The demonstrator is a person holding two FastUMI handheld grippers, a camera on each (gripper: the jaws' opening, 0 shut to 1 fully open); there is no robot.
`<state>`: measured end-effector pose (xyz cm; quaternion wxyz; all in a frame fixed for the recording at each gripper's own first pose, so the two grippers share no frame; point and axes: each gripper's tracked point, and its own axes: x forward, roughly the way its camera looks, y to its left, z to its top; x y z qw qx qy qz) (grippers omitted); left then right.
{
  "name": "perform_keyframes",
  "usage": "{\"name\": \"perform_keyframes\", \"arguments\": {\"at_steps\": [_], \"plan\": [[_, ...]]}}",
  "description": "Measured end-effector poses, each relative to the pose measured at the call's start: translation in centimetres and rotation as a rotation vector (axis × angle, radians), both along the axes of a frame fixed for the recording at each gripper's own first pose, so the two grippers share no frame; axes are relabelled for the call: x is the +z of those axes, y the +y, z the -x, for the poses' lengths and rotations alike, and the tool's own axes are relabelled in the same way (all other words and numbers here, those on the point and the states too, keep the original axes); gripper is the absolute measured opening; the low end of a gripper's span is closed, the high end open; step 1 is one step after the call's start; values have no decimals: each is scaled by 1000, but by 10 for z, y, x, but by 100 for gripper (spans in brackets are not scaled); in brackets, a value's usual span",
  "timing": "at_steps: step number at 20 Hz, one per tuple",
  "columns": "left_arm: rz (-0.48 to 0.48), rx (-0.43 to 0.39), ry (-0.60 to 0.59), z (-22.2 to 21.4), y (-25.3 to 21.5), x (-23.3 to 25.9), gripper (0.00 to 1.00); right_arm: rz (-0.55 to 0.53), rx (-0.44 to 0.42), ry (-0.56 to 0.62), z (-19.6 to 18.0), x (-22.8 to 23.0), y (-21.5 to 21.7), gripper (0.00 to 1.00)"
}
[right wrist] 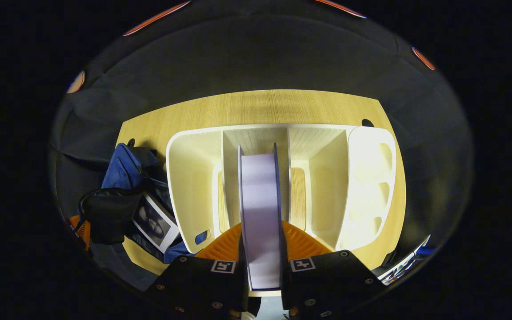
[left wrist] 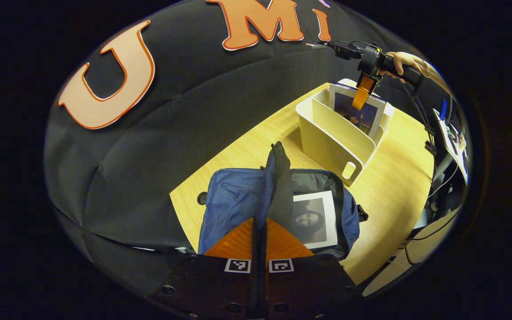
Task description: Open the schoolbag, grab two books from the bookshelf and put them into the schoolbag.
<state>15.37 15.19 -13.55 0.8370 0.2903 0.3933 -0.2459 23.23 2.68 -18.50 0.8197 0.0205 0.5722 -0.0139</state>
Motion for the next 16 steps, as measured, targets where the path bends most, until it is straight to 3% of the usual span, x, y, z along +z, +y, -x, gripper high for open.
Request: {"name": "perform_keyframes", "arguments": {"at_steps": [1,9,16], "plan": [[1,-1,3,2,1,0,1,-5,3,-10,3,6,2,30],[1,-18,5,5,-3,-1,1,-11,17,-132,27,79,6,30],[-2,-17,13,11,-6,-9,1,-28,5,-275,79,150,-5,29]]}}
